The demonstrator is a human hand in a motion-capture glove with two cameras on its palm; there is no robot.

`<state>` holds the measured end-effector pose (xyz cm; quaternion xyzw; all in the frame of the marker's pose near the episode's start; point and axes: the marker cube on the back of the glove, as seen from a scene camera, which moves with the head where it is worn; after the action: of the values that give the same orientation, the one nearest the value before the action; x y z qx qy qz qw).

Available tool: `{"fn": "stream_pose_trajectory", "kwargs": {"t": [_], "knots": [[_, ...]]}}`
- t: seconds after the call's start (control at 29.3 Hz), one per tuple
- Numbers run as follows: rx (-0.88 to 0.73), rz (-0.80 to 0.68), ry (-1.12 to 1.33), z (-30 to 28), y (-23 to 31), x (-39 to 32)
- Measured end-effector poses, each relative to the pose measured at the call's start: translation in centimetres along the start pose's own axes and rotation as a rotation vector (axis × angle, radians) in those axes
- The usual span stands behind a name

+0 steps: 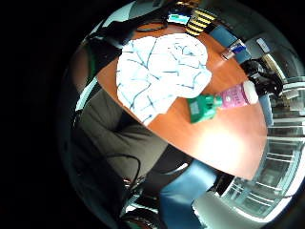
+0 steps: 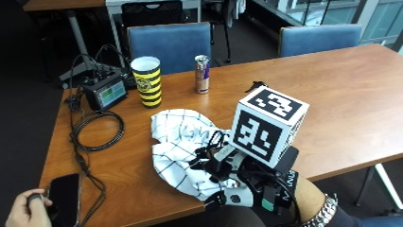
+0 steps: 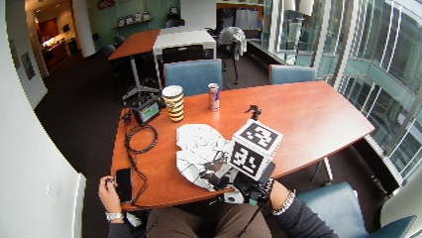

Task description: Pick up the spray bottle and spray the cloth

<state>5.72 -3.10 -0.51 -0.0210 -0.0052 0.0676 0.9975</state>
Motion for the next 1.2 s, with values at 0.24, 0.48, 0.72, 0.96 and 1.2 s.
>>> {"fn": "stream_pose_trajectory", "kwargs": {"t": [0.24,0.48,0.72,0.96,1.2], "knots": [[0.063,0.079,0.035,-3.2,-1.8,3.8],[0.184,0.251,0.015,-5.3,-2.1,9.4],[0.343,0.45,-0.037,-6.1,-2.0,14.6],[0.412,0.622,-0.113,-4.9,-1.6,19.1],[0.446,0.72,-0.261,-1.7,-0.7,22.5]]}}
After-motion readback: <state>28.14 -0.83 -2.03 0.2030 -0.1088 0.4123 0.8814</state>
